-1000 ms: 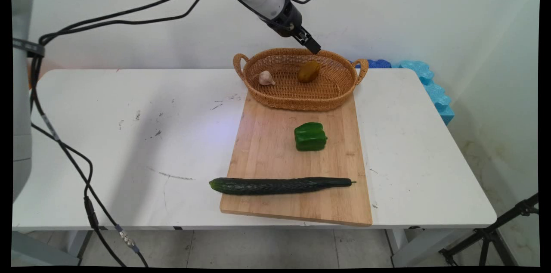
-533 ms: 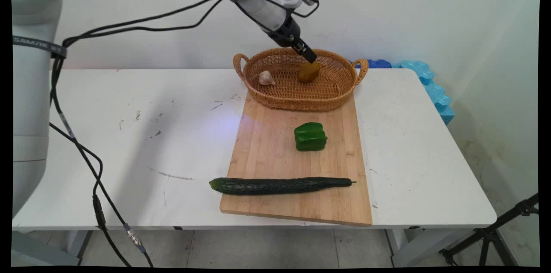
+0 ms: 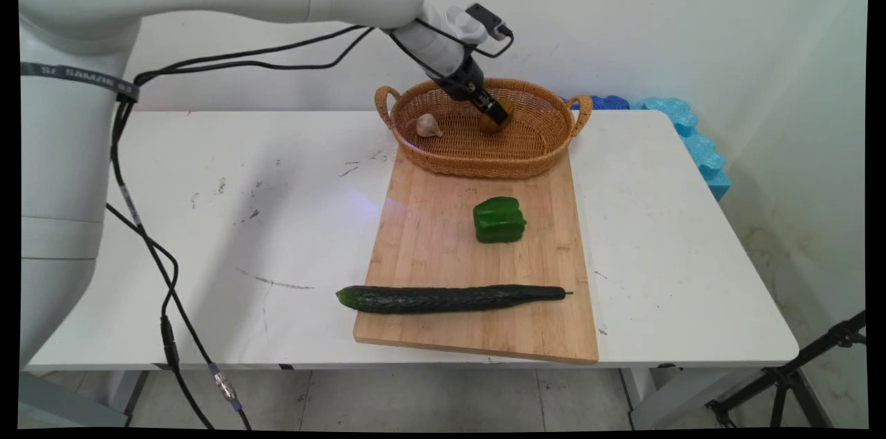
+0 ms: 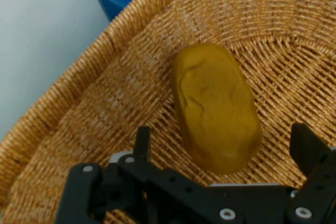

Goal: Pick up the potato from the vegetable basket

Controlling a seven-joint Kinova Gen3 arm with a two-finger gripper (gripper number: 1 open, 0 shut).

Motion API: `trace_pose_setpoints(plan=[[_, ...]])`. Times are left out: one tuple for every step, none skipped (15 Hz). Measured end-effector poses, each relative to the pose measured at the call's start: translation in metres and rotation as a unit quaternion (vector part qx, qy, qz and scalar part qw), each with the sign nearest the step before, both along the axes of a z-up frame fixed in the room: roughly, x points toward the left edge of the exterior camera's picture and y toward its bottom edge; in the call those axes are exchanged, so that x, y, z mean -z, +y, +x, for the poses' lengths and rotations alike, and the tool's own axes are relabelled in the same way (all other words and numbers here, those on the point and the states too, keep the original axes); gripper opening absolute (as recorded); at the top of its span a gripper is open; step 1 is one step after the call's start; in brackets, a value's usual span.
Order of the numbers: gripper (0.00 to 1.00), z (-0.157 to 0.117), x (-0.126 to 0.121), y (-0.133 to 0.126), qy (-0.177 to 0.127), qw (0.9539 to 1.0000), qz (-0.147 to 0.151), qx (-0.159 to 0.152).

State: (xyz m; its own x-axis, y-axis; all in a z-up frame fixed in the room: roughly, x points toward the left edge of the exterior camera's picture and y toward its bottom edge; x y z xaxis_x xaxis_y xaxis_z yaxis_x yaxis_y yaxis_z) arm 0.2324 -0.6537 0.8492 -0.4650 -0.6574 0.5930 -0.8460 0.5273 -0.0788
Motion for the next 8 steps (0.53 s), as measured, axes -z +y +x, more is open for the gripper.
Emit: trace_pose_setpoints(plan=[[1.0,-0.001,0.003,-0.001,0.0,1.0,0.001,0.0],[1.0,-0.002,0.007,-0.002,0.0,1.0,0.003,0.001],[1.0,-0.002,0.01,-0.004,0.001,1.0,0.004,0.001],[1.0,-0.003,0.013,-0.005,0.001,1.0,0.004,0.001],[1.0,-0.004,0.016,-0.007,0.001,1.0,0.005,0.002],[1.0,-0.005,0.02,-0.008,0.002,1.0,0.005,0.002],[1.0,-0.006,0.022,-0.009,0.002,1.0,0.005,0.002],[1.0,-0.007,0.024,-0.011,0.002,1.0,0.005,0.003]])
